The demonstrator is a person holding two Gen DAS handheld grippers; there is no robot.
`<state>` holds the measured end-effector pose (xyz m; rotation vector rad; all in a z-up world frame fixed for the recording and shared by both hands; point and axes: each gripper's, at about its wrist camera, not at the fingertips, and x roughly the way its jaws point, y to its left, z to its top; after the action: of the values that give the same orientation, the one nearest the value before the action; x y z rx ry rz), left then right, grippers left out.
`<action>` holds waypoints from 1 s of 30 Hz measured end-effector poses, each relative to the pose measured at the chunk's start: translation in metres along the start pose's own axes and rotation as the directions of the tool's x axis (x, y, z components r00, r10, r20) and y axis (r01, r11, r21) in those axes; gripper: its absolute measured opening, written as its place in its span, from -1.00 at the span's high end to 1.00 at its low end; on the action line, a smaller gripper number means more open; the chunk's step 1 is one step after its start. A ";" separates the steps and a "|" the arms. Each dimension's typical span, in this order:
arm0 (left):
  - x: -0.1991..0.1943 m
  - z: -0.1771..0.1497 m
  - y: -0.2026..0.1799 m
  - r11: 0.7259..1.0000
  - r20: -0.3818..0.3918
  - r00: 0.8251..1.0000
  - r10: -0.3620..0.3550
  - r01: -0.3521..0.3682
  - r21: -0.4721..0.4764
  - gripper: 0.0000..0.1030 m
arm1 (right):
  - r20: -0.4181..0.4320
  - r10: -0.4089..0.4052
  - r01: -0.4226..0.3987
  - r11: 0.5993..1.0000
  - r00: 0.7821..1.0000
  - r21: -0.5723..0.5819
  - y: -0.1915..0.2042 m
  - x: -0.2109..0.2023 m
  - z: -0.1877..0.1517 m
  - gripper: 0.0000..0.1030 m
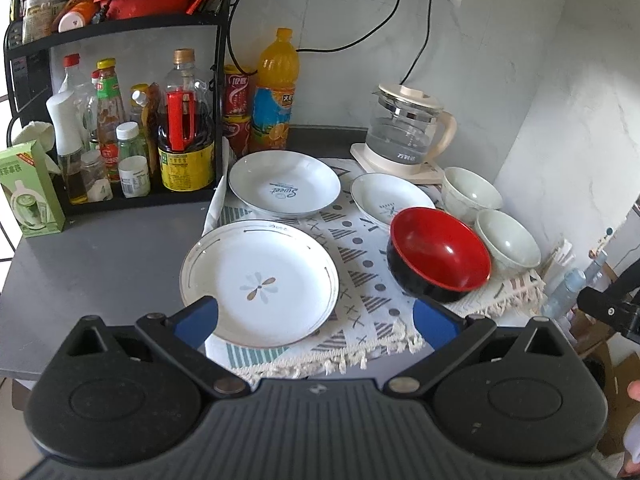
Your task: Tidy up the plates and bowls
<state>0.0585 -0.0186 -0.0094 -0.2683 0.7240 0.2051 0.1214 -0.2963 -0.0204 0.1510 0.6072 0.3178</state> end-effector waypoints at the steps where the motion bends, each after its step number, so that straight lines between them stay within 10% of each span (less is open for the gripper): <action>1: 0.004 0.002 -0.001 1.000 -0.004 1.000 0.000 0.000 -0.004 -0.99 | -0.007 0.000 0.000 1.000 1.000 -0.001 -0.003 0.005 0.001 -1.00; 19: 0.091 0.045 -0.059 0.998 -0.034 0.997 -0.064 0.065 0.019 -0.98 | -0.058 0.003 -0.001 1.000 0.998 0.031 -0.056 0.080 0.032 -0.97; 30: 0.137 0.070 -0.094 0.991 -0.060 0.989 -0.132 0.132 -0.001 -0.94 | -0.109 0.004 0.006 0.996 0.994 0.092 -0.095 0.121 0.050 -0.59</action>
<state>0.2277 -0.0729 -0.0357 -0.3196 0.7629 0.0704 0.2673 -0.3478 -0.0668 0.2227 0.7310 0.2990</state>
